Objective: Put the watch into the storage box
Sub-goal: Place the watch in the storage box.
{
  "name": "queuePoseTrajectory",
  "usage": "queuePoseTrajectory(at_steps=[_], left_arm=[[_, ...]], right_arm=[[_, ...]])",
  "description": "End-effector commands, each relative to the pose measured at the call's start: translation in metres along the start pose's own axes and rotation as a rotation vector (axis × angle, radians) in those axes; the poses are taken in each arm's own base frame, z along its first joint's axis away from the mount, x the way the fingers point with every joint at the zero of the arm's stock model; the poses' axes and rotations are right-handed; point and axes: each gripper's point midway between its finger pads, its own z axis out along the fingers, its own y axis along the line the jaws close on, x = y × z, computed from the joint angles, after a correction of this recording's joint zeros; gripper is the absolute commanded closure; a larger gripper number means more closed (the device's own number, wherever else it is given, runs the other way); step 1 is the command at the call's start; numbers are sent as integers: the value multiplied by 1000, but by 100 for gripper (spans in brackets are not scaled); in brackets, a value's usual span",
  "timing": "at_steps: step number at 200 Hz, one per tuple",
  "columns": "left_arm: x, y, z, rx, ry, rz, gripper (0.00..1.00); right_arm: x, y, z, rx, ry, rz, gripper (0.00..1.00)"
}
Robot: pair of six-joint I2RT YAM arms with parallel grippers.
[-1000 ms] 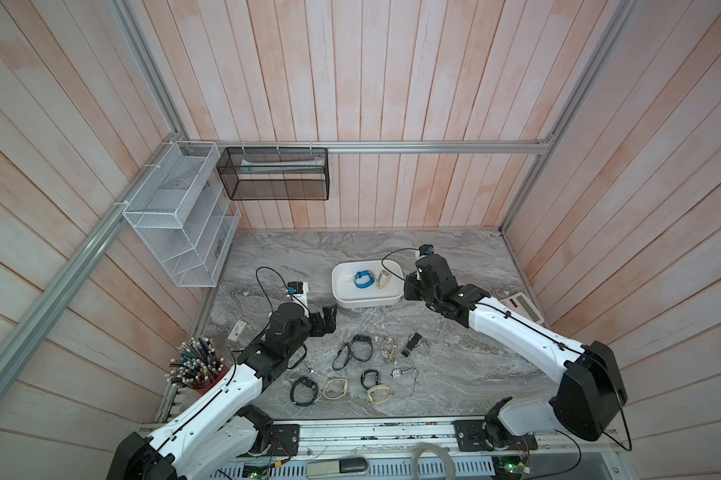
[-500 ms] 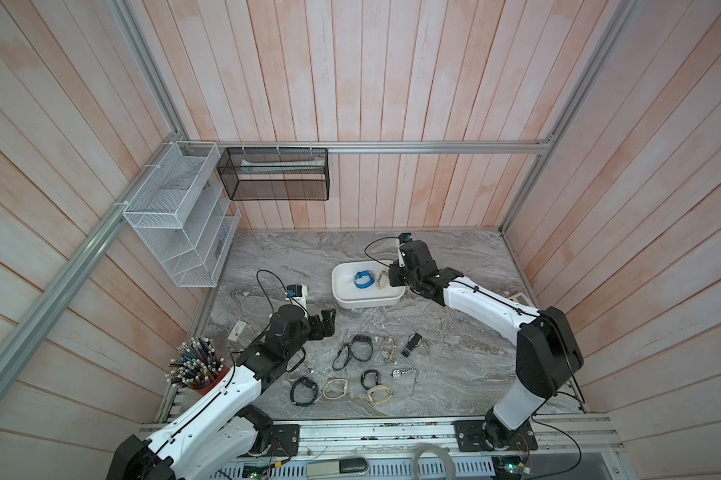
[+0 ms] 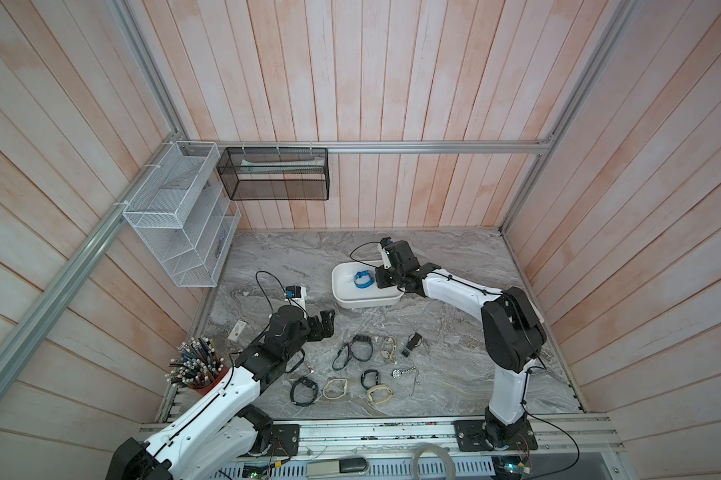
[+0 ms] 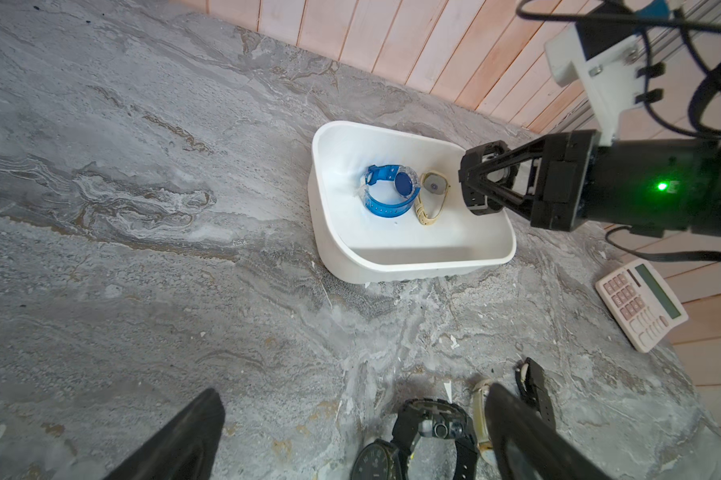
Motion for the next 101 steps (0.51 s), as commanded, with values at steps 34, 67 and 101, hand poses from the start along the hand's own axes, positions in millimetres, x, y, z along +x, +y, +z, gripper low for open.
queuePoseTrajectory(at_steps=[34, 67, 101], left_arm=[[-7, 4, -4, -27, -22, -7, 1], [-6, 5, -2, -34, -15, -4, 1], [-6, 6, -2, -39, -19, -2, 1]], right_arm=[[9, 6, 25, -29, 62, -35, 100], [18, 2, 35, -12, 85, -27, 100], [8, 2, 25, -12, 52, -19, 82]])
